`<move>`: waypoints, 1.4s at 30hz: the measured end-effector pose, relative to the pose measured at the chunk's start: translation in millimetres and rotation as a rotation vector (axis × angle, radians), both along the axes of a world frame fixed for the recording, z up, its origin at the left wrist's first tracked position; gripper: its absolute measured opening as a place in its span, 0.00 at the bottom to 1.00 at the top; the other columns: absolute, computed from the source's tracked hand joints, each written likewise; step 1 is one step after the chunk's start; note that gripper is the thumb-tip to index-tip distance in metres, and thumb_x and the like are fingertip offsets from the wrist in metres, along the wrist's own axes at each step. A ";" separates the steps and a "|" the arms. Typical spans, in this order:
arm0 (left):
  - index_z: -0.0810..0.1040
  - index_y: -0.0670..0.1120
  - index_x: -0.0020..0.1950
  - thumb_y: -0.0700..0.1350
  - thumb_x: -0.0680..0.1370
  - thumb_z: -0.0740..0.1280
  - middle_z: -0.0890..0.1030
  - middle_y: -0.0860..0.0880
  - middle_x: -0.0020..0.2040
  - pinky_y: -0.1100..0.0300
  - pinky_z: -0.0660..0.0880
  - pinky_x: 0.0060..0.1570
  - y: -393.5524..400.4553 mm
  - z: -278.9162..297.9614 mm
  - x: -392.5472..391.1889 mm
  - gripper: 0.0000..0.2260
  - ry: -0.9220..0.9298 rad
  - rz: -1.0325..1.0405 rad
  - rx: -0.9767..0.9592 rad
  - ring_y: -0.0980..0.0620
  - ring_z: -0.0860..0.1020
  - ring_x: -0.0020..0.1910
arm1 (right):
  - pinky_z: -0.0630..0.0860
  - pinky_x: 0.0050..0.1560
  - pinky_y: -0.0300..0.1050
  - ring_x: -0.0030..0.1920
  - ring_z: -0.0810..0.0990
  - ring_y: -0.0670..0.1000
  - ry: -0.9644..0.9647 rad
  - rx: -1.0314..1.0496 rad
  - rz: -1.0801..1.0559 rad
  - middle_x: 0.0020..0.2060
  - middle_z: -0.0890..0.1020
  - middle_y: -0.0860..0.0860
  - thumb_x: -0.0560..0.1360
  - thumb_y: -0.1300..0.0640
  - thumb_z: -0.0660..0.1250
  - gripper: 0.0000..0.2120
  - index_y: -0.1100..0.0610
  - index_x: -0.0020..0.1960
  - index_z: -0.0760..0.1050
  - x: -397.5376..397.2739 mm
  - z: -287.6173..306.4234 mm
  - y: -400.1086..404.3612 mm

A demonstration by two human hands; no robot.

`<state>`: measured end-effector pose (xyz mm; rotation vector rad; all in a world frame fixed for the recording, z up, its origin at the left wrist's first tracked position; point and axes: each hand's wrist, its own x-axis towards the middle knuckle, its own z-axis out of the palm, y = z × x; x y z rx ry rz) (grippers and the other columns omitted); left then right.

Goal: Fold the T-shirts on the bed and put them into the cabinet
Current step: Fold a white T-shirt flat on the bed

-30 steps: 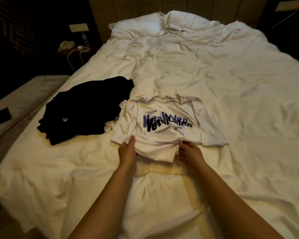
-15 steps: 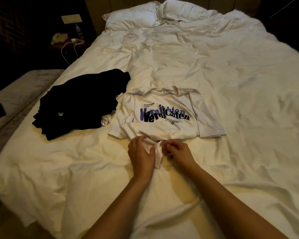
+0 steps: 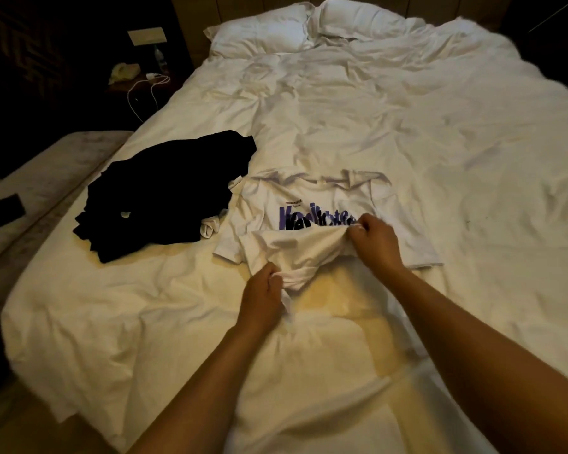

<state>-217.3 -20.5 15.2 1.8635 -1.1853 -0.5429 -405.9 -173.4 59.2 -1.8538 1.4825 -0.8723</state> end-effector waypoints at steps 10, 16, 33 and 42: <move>0.81 0.46 0.54 0.41 0.77 0.64 0.81 0.46 0.53 0.52 0.68 0.55 -17.3 -1.1 50.7 0.09 -0.479 0.262 0.019 0.43 0.76 0.55 | 0.77 0.51 0.54 0.50 0.78 0.56 0.059 -0.064 0.096 0.60 0.71 0.53 0.74 0.59 0.69 0.15 0.55 0.60 0.73 10.1 -24.5 -23.6; 0.83 0.49 0.56 0.55 0.72 0.68 0.81 0.51 0.50 0.58 0.64 0.55 -26.9 -23.5 29.2 0.16 -0.617 -0.202 -0.084 0.49 0.75 0.53 | 0.71 0.40 0.47 0.45 0.78 0.57 0.206 -0.361 0.258 0.42 0.79 0.53 0.75 0.54 0.70 0.07 0.57 0.48 0.78 8.7 -55.1 18.5; 0.80 0.47 0.52 0.49 0.83 0.63 0.81 0.53 0.43 0.67 0.71 0.41 -21.5 28.0 47.9 0.09 -0.141 0.106 -0.258 0.54 0.78 0.43 | 0.68 0.42 0.43 0.39 0.73 0.46 -0.353 0.053 0.050 0.37 0.76 0.46 0.80 0.61 0.59 0.08 0.55 0.43 0.73 12.2 14.9 -1.4; 0.76 0.54 0.41 0.52 0.81 0.67 0.79 0.56 0.36 0.59 0.71 0.39 -7.0 40.7 27.5 0.09 -0.151 -0.084 -0.105 0.57 0.78 0.38 | 0.74 0.51 0.51 0.52 0.75 0.56 0.200 -0.390 0.089 0.52 0.78 0.54 0.75 0.53 0.73 0.12 0.56 0.55 0.76 -14.4 10.8 37.9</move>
